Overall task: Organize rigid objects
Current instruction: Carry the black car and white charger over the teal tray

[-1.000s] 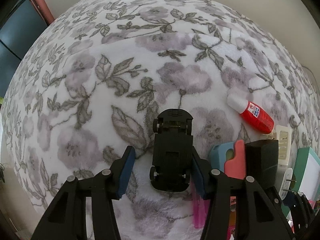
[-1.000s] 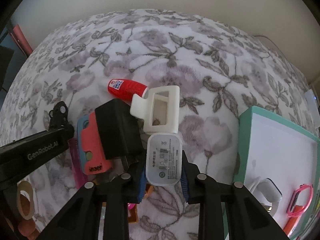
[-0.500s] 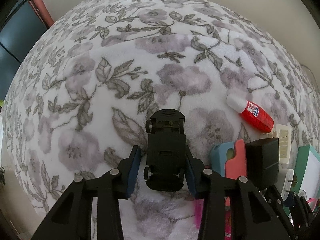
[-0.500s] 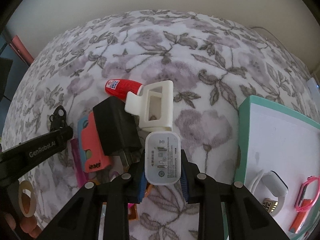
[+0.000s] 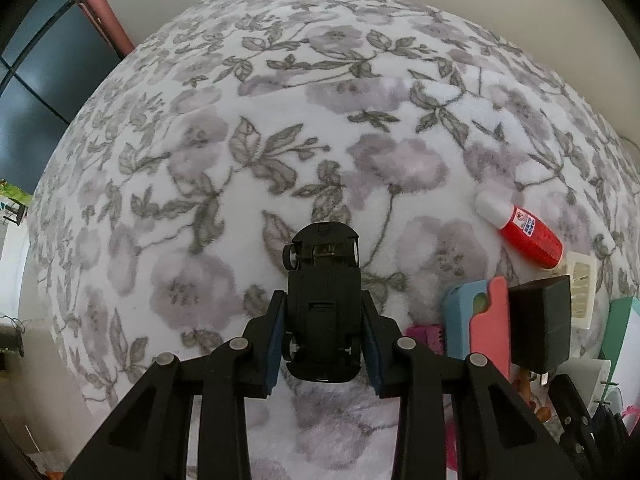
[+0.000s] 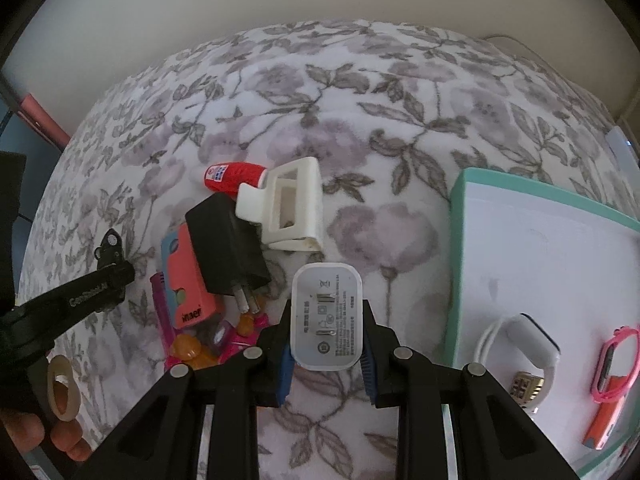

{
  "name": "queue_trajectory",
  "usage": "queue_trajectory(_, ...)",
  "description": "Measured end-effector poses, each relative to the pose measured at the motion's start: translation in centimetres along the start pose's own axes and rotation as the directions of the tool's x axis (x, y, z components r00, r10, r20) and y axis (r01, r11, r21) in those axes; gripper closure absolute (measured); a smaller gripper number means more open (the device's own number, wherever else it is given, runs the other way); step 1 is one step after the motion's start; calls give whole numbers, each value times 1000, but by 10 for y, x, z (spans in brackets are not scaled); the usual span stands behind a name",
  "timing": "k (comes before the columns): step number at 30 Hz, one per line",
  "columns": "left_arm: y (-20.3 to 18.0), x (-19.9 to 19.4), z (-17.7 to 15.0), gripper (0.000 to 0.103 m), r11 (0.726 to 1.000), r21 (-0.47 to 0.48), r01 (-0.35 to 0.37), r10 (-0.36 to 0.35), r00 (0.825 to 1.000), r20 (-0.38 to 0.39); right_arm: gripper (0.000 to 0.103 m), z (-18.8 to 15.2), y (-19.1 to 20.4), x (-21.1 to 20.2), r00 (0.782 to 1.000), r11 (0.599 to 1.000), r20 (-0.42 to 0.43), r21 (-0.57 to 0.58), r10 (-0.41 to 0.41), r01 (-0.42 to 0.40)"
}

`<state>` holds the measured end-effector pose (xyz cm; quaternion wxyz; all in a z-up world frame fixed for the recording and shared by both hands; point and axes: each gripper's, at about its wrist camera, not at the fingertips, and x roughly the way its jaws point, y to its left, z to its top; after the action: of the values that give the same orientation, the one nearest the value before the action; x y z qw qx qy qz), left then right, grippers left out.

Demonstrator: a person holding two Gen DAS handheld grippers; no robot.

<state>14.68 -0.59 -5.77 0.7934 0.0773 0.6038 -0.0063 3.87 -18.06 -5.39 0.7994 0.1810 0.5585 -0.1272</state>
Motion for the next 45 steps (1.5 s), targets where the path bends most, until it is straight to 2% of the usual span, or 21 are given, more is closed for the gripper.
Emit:
queue_trajectory(7,-7,-28,-2,67,1000,2,-25,25,998,55,74,2,-13,-15,1000,999,3,31,16,-16)
queue_trajectory(11,-20,-46,-3,67,1000,13,-6,4,996,87,74,5,-23,-32,1000,1000,28,25,0,0)
queue_trajectory(15,-46,-67,-8,67,999,46,12,-18,992,123,74,6,-39,-50,998,999,55,47,24,-27)
queue_trajectory(23,-103,-101,-25,67,986,159,58,-84,983,166,74,12,-83,-73,995,994,101,112,-6,-5)
queue_trajectory(29,-150,-110,-41,67,966,249,63,-107,980,169,74,9,-125,-81,993,984,108,173,-47,28)
queue_trajectory(38,-205,-114,-60,67,938,343,46,-113,978,178,74,-3,-186,-76,990,961,55,253,-131,113)
queue_trajectory(45,-245,-115,-74,67,911,411,27,-118,973,197,74,-11,-213,-72,980,944,23,273,-199,185)
